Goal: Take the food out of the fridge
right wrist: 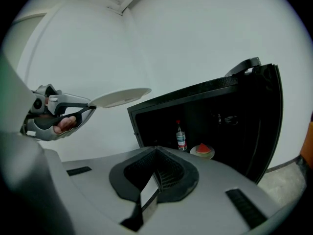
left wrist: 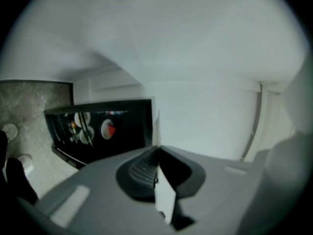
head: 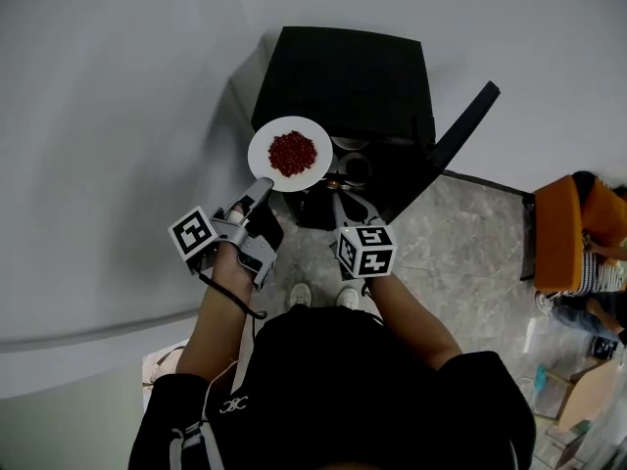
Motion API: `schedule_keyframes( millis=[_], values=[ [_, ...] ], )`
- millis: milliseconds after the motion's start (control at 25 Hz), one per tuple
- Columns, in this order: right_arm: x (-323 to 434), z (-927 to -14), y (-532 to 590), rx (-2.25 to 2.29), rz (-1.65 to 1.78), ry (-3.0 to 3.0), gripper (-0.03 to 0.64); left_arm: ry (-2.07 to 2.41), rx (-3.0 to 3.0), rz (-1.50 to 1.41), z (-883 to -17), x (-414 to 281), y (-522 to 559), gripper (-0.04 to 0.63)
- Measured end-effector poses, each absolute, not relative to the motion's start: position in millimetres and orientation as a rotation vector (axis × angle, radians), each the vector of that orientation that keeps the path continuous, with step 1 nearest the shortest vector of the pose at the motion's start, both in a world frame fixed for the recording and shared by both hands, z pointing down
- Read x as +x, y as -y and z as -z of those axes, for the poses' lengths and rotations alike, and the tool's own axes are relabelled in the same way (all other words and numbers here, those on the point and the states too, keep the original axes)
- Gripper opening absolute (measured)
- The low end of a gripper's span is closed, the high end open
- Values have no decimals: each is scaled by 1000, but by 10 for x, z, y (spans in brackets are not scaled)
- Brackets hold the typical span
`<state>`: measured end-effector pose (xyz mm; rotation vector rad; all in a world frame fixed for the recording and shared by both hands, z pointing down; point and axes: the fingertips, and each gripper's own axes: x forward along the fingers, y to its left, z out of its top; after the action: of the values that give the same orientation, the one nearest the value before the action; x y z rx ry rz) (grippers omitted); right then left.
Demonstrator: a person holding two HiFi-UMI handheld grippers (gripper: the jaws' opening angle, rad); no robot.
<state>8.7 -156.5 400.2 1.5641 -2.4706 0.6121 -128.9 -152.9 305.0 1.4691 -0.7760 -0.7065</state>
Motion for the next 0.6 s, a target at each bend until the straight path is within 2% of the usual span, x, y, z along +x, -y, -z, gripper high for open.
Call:
schedule_keyframes(
  millis=[600],
  values=[
    [513,-3588,1803,1736,-596,2379,-8,768,1482,619,-2594,-931,2586,8]
  ],
)
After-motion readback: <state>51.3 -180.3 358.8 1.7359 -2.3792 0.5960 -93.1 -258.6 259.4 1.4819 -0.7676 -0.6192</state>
